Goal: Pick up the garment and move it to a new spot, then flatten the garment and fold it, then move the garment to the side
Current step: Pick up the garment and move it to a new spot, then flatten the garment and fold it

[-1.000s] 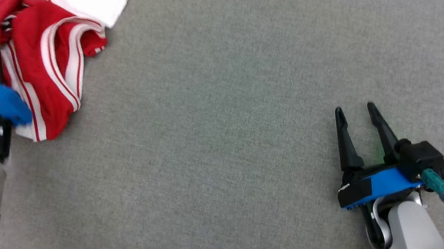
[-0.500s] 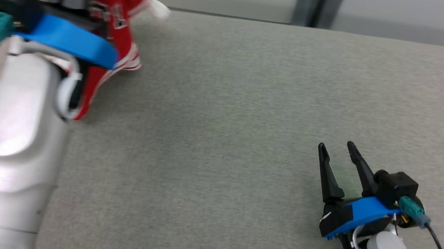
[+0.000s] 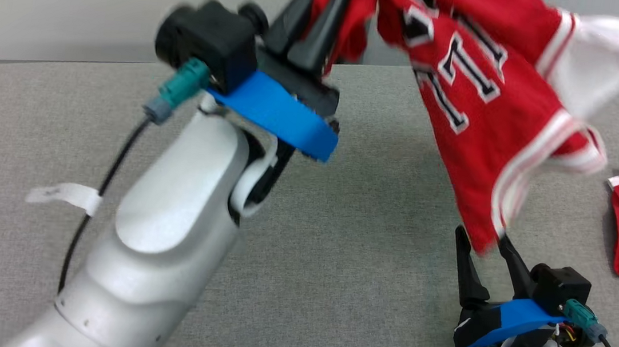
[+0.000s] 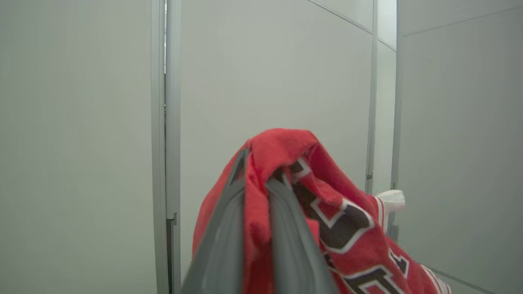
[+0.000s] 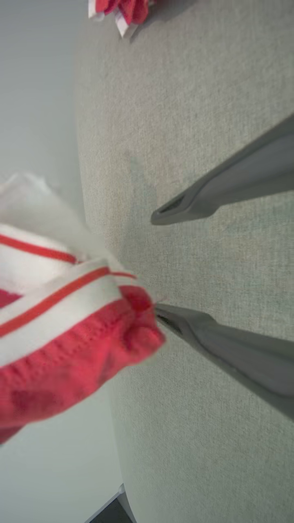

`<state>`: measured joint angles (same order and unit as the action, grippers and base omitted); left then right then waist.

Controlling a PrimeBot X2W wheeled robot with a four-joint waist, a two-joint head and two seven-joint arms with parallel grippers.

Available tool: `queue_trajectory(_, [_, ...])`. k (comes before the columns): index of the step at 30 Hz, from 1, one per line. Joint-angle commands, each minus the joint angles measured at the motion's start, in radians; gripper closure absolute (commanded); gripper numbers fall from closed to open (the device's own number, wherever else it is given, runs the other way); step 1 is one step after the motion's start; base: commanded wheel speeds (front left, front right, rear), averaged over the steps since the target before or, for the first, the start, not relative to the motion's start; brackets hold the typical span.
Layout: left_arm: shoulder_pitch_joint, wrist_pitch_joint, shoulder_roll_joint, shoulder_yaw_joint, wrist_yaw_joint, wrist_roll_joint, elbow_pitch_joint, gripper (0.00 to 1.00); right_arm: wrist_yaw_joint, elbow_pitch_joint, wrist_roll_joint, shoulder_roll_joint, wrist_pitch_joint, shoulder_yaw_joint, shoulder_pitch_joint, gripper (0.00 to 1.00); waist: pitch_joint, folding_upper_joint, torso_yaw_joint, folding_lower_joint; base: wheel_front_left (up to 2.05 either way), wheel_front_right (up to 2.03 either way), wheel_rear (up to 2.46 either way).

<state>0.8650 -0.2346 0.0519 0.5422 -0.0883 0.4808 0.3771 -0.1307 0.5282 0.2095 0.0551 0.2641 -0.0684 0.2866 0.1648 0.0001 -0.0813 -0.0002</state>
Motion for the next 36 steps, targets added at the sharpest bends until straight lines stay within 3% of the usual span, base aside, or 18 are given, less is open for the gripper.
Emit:
queue_trajectory(1, [-0.035, 0.006, 0.005, 0.012, 0.014, 0.008, 0.026, 1.0, 0.0, -0.003, 0.001, -0.003, 0.0, 0.005, -0.011, 0.0, -0.001, -0.0001, -0.004, 0.0002, 0.0, 0.0, 0.0])
queue_trajectory(7, [-0.187, 0.005, 0.002, 0.044, 0.094, 0.034, 0.236, 1.0, 0.0, -0.008, 0.004, -0.003, 0.0, 0.018, -0.012, 0.0, -0.003, -0.0001, 0.005, 0.0002, 0.0, 0.0, 0.0])
queue_trajectory(8, [-0.215, 0.002, 0.013, 0.039, 0.107, 0.035, 0.279, 0.64, 0.0, -0.008, 0.004, -0.003, 0.0, 0.019, -0.014, 0.0, -0.006, -0.0001, 0.008, 0.0002, 0.0, 0.0, 0.0])
queue_trajectory(9, [-0.245, -0.003, 0.026, 0.031, 0.119, 0.038, 0.322, 0.0, 0.0, -0.007, 0.004, -0.003, 0.0, 0.021, -0.016, 0.0, -0.009, -0.0001, 0.011, 0.0002, 0.0, 0.0, 0.0])
queue_trajectory(14, [-0.375, -0.03, 0.072, -0.056, 0.178, 0.044, 0.407, 0.0, 0.0, -0.007, 0.0, -0.003, 0.0, 0.019, -0.03, 0.0, -0.038, -0.0001, 0.03, 0.0002, 0.0, 0.0, 0.0])
queue_trajectory(20, [-0.563, -0.031, 0.114, -0.206, 0.207, -0.063, 0.217, 0.0, 0.0, -0.016, 0.001, -0.003, 0.0, 0.027, -0.051, 0.0, -0.081, -0.0001, 0.063, 0.0002, 0.0, 0.0, 0.0])
queue_trajectory(27, [-0.768, -0.031, 0.067, -0.313, 0.159, -0.209, 0.025, 0.0, 0.0, -0.009, 0.013, -0.003, 0.0, 0.029, -0.103, 0.0, -0.146, -0.0001, 0.085, 0.0002, 0.0, 0.0, 0.0])
queue_trajectory(36, [-0.875, -0.031, 0.01, -0.353, 0.097, -0.285, 0.014, 0.0, 0.0, 0.006, 0.029, -0.003, 0.0, 0.025, -0.139, 0.0, -0.169, -0.0001, 0.089, 0.0002, 0.0, 0.0, 0.0])
